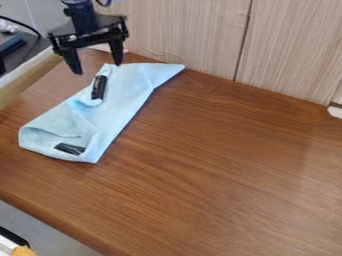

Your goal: Fold the cloth from bottom right to top left

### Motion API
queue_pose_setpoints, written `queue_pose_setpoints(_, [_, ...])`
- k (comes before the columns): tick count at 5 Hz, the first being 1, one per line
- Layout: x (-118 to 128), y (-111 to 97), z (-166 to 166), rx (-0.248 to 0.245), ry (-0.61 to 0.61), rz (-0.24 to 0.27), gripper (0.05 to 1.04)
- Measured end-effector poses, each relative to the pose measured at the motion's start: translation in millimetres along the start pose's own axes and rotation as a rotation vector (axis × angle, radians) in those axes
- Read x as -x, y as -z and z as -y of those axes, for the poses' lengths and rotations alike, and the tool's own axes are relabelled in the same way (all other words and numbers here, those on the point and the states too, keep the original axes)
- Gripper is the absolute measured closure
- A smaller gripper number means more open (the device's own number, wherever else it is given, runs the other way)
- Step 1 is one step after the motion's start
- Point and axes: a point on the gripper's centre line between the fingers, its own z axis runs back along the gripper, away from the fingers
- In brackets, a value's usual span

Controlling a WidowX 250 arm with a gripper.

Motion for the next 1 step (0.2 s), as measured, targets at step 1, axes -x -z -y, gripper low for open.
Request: queue_pose_setpoints(1, [-0.7, 0.0, -1.8, 0.0, -0.004, 0.0, 0.084])
